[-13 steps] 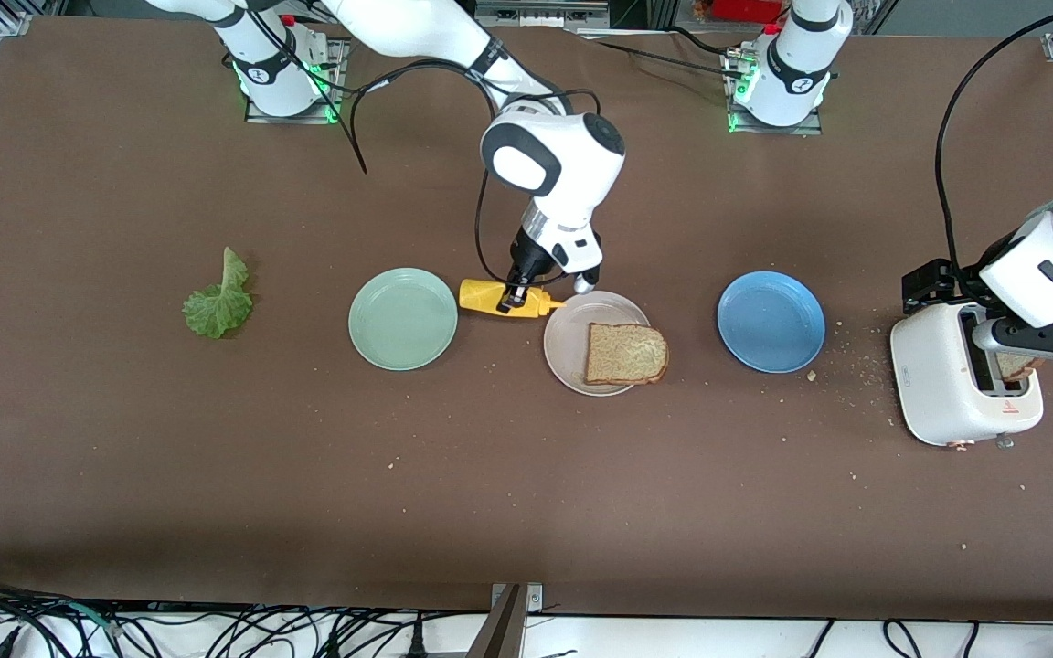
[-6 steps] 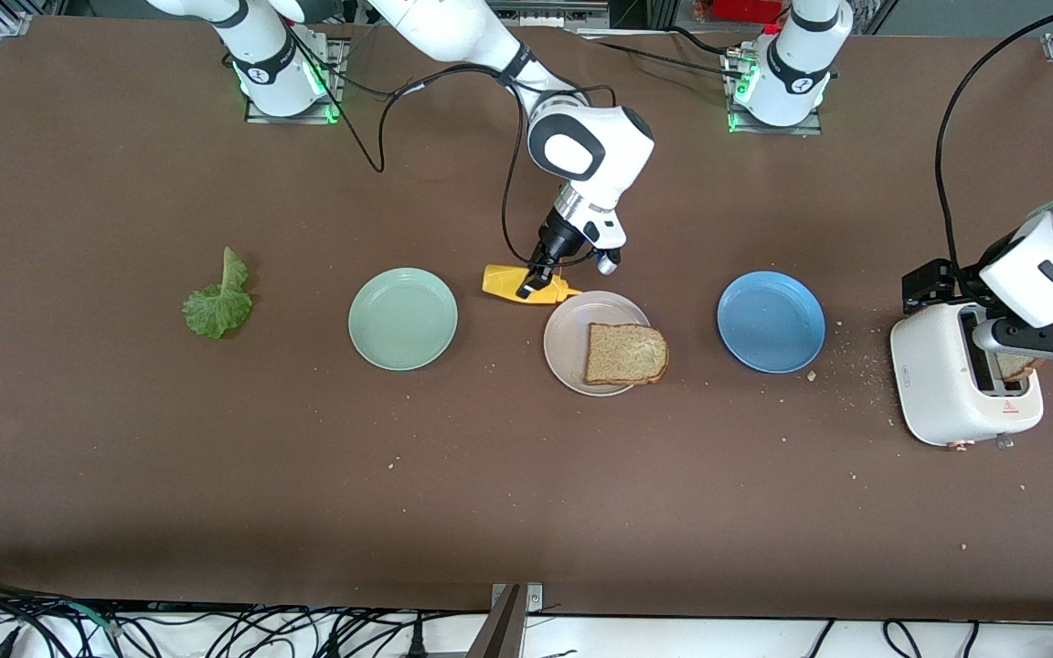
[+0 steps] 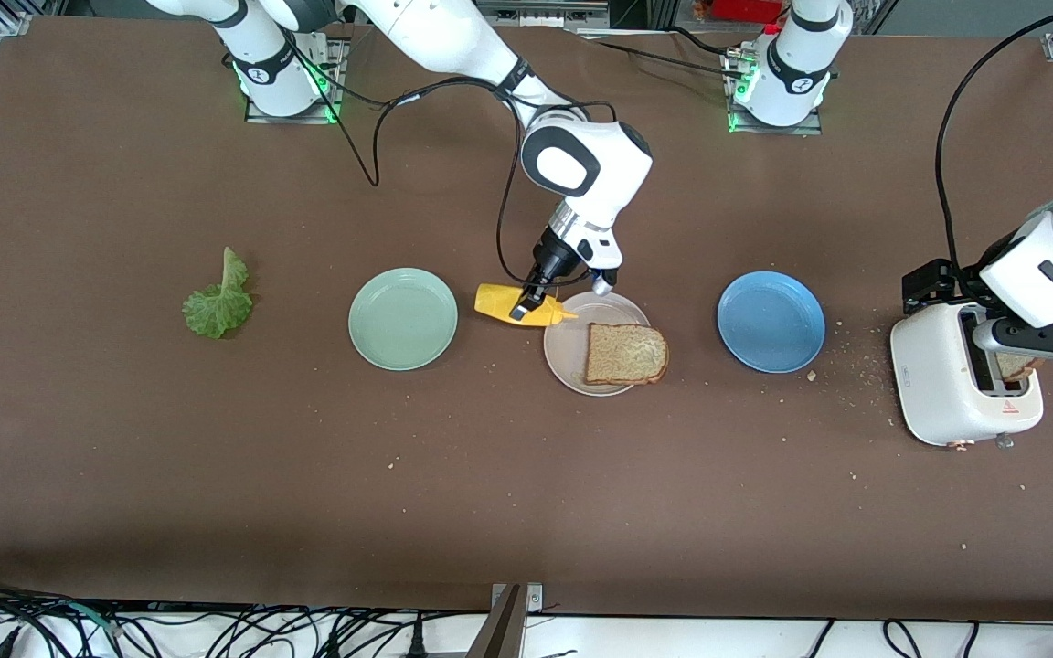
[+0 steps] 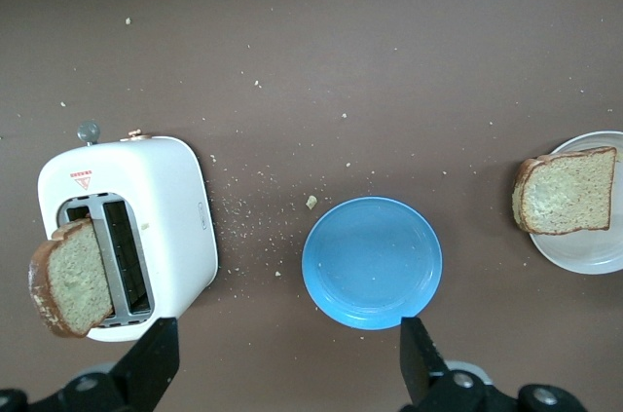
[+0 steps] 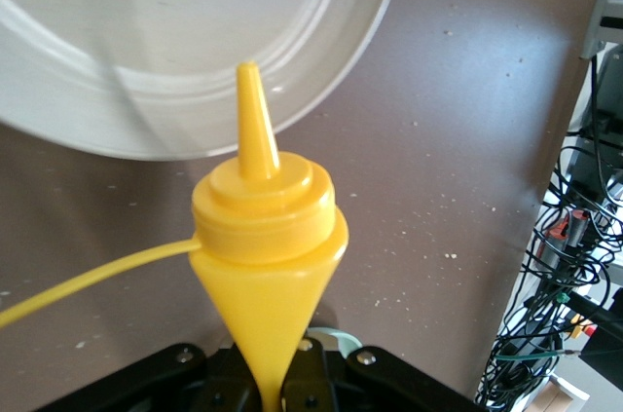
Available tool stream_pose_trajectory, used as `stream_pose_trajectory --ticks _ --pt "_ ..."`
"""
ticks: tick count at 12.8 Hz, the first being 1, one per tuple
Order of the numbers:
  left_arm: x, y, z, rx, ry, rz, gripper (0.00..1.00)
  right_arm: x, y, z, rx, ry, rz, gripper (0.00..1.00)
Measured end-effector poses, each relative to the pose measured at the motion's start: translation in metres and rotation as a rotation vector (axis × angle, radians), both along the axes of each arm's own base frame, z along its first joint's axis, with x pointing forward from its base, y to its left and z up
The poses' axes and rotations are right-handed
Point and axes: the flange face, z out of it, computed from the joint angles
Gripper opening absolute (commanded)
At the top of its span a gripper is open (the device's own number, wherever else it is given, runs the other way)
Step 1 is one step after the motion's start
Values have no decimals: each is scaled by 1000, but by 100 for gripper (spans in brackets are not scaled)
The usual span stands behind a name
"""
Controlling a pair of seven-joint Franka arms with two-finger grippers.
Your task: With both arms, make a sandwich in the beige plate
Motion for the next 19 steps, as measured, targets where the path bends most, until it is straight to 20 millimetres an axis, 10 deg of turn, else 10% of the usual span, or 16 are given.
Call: stream_pose_trajectory --ticks 3,5,10,19 --pt "0 0 0 0 0 0 100 29 -14 26 49 87 -24 0" --pt "0 0 0 0 0 0 100 65 -38 82 145 169 -48 0" --pt "0 0 0 0 0 0 100 153 -165 221 380 381 -44 0" --pt "0 0 0 0 0 0 100 232 -420 274 829 684 12 0"
